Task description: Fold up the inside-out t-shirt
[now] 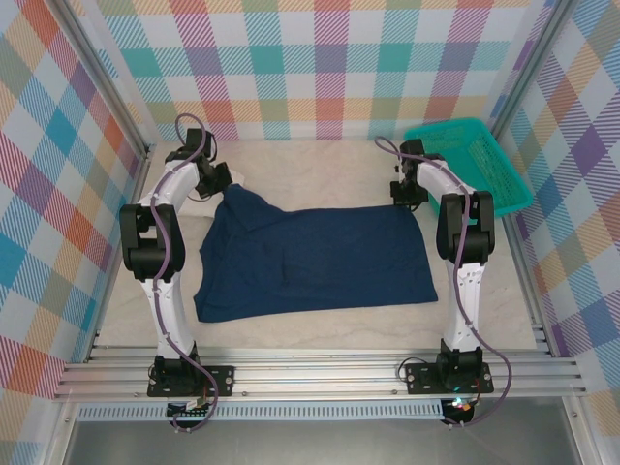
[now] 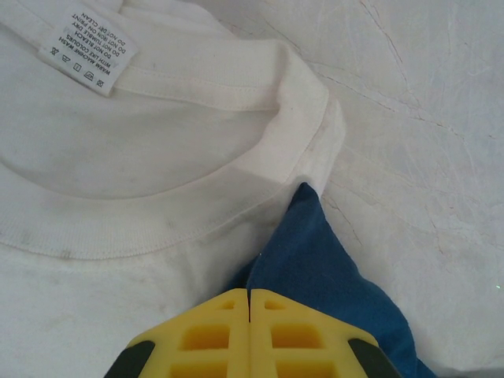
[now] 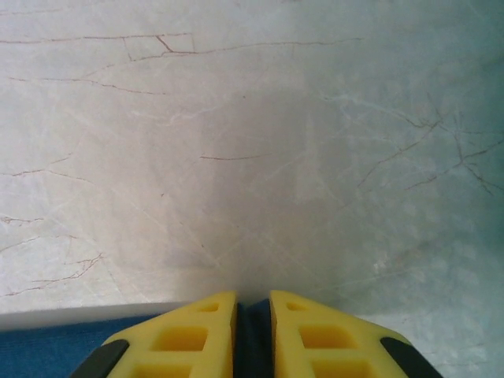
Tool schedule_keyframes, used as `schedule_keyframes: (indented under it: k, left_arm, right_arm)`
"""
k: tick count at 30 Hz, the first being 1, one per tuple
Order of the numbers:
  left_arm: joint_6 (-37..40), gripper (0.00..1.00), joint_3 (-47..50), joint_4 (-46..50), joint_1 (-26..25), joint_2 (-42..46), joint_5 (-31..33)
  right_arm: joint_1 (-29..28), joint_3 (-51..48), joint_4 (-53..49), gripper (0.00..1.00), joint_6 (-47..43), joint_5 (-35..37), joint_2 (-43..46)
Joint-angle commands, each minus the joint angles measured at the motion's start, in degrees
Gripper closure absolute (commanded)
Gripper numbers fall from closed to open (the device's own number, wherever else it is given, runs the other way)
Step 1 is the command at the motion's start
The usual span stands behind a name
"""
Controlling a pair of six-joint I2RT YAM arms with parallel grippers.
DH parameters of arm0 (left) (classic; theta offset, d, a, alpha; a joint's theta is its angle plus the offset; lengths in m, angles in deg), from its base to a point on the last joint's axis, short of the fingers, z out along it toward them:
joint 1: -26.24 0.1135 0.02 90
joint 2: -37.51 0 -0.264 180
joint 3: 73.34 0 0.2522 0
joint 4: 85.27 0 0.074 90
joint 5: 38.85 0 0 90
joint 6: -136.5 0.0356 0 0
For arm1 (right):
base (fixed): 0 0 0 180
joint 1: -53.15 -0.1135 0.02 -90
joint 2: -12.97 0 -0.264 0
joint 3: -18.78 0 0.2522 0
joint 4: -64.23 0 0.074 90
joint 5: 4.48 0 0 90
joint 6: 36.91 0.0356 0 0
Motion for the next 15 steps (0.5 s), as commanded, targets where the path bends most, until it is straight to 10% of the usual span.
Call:
schedule_keyframes:
  k: [1, 15]
  left_arm:
    - [-0.5, 1.0, -1.7, 2.5, -0.2, 4.2, -0.6]
    - [-2.9, 1.0, 9.8, 3.1, 0.9, 18.2, -1.2]
  right_arm:
    - [0.3, -2.3, 2.5, 0.86, -2.4, 0.9, 2.7]
    - [0.3, -21.1, 10.6, 0.91, -3.6, 0.0, 20.5]
